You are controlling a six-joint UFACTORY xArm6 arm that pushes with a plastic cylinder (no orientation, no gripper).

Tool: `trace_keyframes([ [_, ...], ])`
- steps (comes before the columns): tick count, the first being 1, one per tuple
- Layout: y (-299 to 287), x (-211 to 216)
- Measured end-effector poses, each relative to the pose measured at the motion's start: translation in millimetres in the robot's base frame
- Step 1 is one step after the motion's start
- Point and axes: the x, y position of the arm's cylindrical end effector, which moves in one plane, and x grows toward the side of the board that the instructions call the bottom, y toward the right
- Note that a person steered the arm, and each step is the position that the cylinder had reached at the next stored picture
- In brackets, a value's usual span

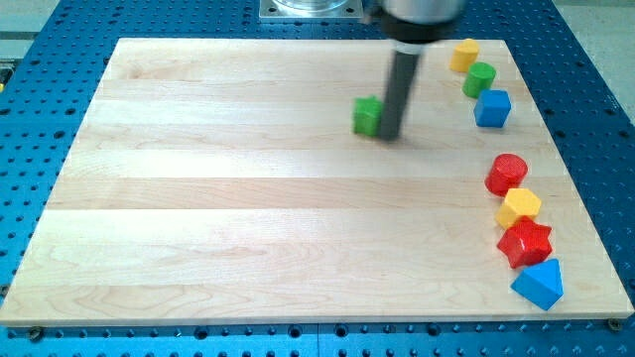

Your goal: Drag the green circle into the green star

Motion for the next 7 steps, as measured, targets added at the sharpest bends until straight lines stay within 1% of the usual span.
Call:
trace_keyframes([
  [1,84.5,36.0],
  [2,189.2,38.2],
  [3,268.7,12.7],
  [4,283.9,-33.1],
  [5,226.2,-43.3],
  [6,209.6,-50.9],
  [7,211.9,-74.6],
])
